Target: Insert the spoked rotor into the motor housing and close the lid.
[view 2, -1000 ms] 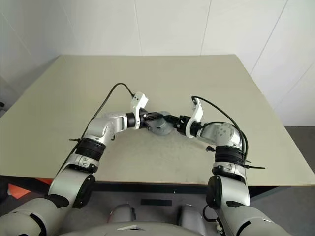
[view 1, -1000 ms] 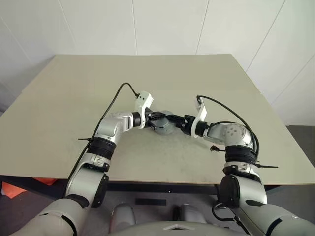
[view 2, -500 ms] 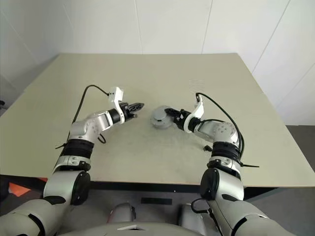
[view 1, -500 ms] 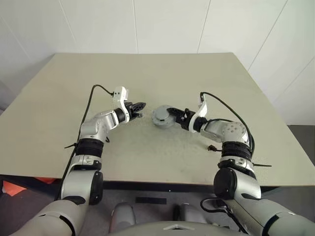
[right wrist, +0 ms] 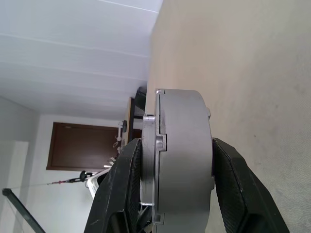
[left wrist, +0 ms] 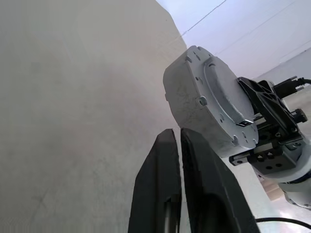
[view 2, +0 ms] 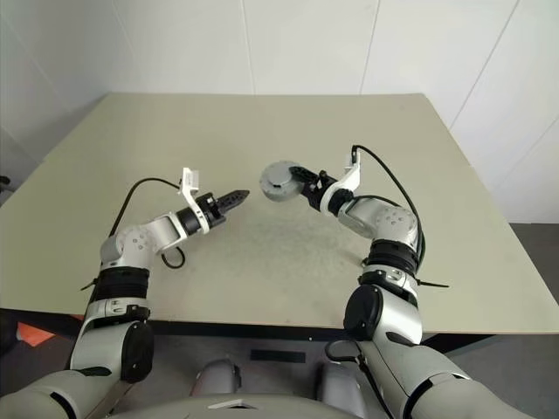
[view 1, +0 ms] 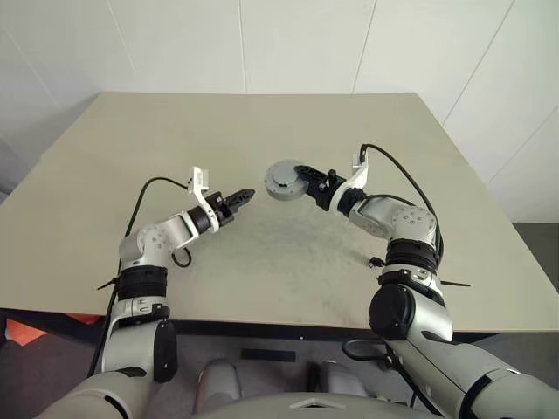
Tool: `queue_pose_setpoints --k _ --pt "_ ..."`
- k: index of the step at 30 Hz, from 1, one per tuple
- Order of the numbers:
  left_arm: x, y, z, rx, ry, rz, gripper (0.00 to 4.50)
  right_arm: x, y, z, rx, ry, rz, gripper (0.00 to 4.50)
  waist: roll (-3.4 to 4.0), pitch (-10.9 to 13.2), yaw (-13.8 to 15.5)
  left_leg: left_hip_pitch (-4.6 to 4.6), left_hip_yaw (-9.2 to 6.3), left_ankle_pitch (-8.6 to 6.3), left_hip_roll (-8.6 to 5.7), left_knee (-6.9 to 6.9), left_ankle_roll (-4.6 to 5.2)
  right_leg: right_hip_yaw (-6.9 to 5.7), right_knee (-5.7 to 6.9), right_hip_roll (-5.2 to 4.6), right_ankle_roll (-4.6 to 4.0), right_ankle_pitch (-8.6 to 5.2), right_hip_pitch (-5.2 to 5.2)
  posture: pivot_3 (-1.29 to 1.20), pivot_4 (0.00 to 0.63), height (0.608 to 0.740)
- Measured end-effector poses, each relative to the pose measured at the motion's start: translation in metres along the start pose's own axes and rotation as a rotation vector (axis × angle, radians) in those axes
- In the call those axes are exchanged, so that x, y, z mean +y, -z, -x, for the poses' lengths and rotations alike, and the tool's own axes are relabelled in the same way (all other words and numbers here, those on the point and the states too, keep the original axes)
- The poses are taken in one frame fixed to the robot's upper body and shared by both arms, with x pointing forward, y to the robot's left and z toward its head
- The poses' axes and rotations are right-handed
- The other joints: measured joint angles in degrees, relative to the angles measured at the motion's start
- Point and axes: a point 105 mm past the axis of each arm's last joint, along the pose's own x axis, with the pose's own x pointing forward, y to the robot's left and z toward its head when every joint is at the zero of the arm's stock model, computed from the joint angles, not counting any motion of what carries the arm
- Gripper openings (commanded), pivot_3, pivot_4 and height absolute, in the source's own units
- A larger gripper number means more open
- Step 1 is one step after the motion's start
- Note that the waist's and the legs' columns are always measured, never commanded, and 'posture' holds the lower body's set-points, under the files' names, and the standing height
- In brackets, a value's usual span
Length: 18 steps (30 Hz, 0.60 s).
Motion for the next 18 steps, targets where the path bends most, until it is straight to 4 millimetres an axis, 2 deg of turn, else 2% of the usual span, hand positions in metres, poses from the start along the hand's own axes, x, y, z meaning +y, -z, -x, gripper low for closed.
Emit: queue_pose_setpoints --k 9,13,18 --pt "-0.017 0.005 0.006 0.019 0.104 0.077 4.41 0.006 0.001 0.0 0.009 -0.014 0.002 2.07 0.0 0.0 0.0 0.01 0.0 0.0 0.0 0.01 0.0 0.01 0.02 0.0 0.01 0.01 0.0 0.0 0.0 0.74" --pt "-0.021 0.011 -0.001 0.036 0.144 0.213 4.46 0.024 0.007 -0.001 0.03 -0.077 0.012 2.07 0.0 0.0 0.0 0.0 0.0 0.0 0.0 0.02 0.0 0.01 0.02 0.02 0.03 0.02 0.0 0.0 0.0 0.74" --pt "-0.03 0.002 -0.007 -0.001 0.212 0.328 4.46 0.044 0.015 -0.002 0.067 -0.137 0.043 2.07 0.0 0.0 0.0 0.01 0.0 0.0 -0.01 0.03 0.0 0.02 0.02 0.01 0.07 0.04 0.01 0.0 0.0 0.74"
